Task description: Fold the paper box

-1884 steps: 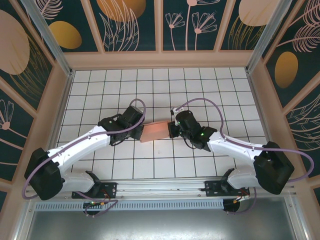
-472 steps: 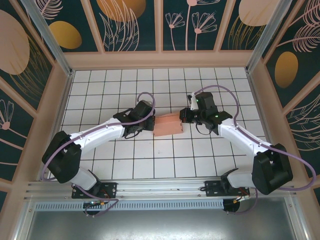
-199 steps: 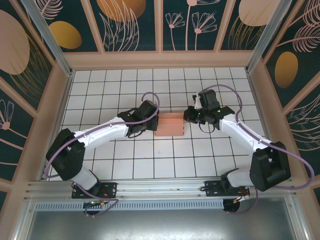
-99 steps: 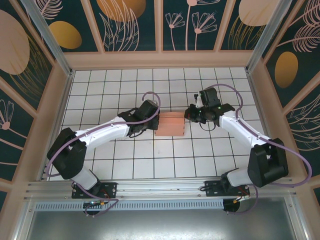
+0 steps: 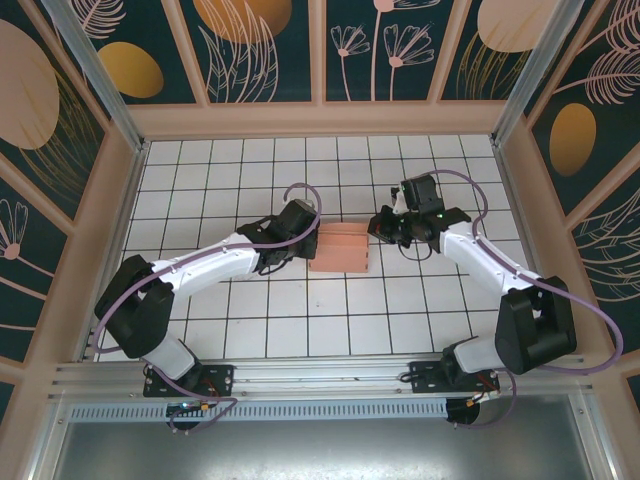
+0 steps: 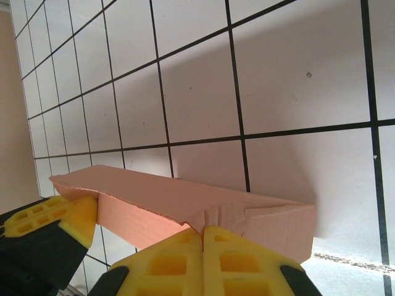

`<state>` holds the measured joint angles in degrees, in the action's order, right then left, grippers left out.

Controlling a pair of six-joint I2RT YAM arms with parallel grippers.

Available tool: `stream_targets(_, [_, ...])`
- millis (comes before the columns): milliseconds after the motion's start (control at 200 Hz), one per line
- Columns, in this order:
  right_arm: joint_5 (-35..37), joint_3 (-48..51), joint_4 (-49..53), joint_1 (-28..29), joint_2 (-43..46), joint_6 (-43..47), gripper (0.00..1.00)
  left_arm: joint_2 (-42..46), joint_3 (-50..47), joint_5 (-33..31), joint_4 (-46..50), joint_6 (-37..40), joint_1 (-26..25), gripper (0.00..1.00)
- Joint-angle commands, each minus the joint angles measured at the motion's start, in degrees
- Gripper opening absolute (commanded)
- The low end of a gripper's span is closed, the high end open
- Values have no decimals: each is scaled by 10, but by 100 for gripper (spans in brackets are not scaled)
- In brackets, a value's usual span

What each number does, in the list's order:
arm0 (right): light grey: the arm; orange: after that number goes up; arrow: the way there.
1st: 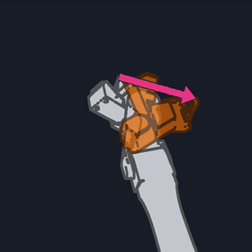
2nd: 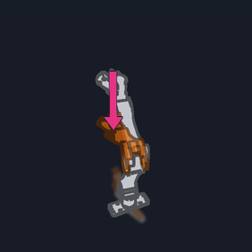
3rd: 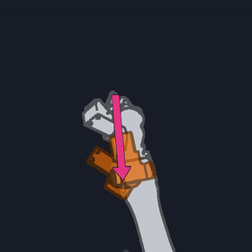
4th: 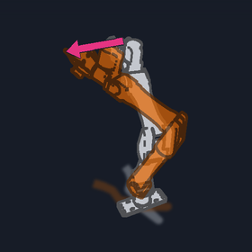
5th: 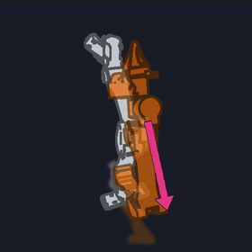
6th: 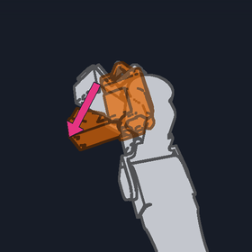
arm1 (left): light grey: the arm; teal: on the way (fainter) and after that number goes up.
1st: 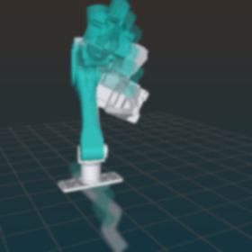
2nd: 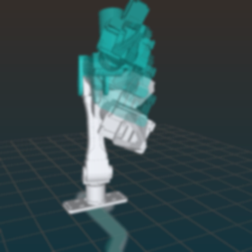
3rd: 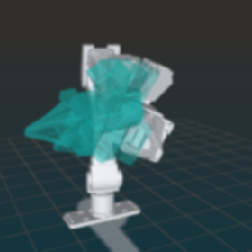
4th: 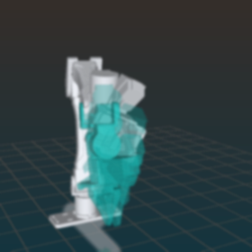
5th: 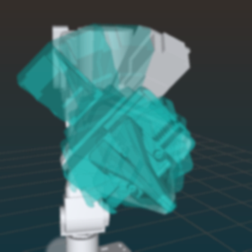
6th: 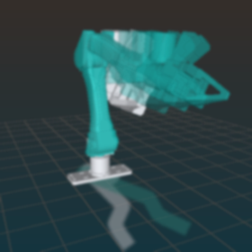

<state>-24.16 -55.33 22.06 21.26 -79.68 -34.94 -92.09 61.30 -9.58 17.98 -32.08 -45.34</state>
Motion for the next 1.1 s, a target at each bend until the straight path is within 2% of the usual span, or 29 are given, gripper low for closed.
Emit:
stream_targets(0, [-15, 13, -28, -9, 9, -18, 0, -56, -49, 13, 135, 14, -1, 6])
stream_targets(130, [17, 25, -40, -1, 16, 37, 0, -56, -50, 13, 134, 13, -1, 6])
stream_targets(240, [71, 36, -37, 12, 31, 125, 6, -56, -50, 13, 133, 14, 0, 6])
stream_targets(355, [88, 47, -38, 14, 45, 156, 7, -57, -49, 13, 136, 16, -1, 6])
stream_targets(465, [92, 48, -36, 14, 47, 160, 8, -58, -45, 14, 136, 17, 0, 6])
stream_targets(701, [90, 49, -42, 13, 38, 157, 18, -57, -43, 13, 139, 18, 0, 6])
stream_targets(936, [97, 51, -39, 14, 31, 160, 19, -58, -43, 15, 138, 18, -1, 6])
stream_targets(1096, [94, 48, -34, 14, 27, 159, 14, -58, -44, 15, 138, 19, 0, 6])
